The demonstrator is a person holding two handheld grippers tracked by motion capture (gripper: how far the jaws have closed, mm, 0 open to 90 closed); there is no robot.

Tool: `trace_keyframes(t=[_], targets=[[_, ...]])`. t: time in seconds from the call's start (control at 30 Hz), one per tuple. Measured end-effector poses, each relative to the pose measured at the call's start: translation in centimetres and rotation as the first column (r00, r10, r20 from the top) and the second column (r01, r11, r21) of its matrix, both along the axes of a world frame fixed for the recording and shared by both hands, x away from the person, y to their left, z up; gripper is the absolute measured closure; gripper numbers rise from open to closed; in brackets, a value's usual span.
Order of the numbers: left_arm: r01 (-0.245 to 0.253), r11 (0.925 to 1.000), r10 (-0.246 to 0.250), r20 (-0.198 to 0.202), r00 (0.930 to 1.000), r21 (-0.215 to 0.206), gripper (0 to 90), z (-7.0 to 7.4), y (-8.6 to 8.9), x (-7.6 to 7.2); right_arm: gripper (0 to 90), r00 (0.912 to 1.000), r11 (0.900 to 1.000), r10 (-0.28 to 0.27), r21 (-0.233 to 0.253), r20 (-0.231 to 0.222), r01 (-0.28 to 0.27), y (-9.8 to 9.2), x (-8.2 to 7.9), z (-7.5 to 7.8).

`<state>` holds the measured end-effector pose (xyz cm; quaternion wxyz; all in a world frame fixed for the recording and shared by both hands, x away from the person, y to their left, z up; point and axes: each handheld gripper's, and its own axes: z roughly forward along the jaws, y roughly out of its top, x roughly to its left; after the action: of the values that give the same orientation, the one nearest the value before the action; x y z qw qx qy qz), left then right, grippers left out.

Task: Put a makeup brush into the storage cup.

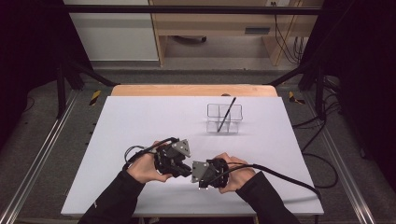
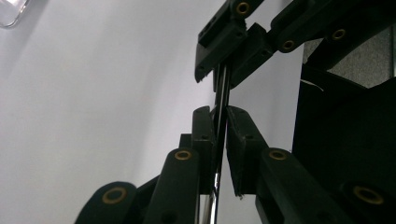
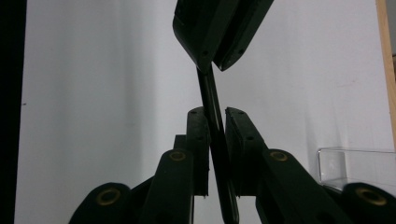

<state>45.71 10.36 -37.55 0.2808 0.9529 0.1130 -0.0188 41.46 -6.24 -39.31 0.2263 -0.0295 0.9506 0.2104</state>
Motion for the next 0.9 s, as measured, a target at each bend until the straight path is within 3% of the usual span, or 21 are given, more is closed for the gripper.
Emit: trace_keyframes(t=[0.3, 0.67, 0.77, 0.9], targets=[[0.004, 1.0000, -0.004, 0.004, 1.0000, -0.003, 76.9, 0.0, 0.1, 0.1, 84.2, 0.9995, 1.000, 0.005, 0.018, -0.030, -0.004, 0.0, -0.2, 0.0], [-0.038, 0.9983, 0.041, 0.080, 0.9959, -0.044, 47.8, -0.1, 1.2, 0.2, 84.3, 0.9982, 0.999, -0.034, 0.027, -0.049, 0.035, -0.1, 0.3, 0.0], [-0.052, 0.9968, 0.058, 0.101, 0.9932, -0.061, 40.3, 0.0, 1.7, 0.3, 84.2, 0.9976, 0.998, -0.046, 0.030, -0.052, 0.047, -0.1, 0.5, 0.0], [-0.107, 0.9898, 0.118, 0.121, 0.9856, -0.093, 33.3, 0.1, 2.8, 0.5, 84.3, 0.9966, 0.998, -0.057, 0.036, -0.059, 0.059, -0.3, 0.8, 0.0]])
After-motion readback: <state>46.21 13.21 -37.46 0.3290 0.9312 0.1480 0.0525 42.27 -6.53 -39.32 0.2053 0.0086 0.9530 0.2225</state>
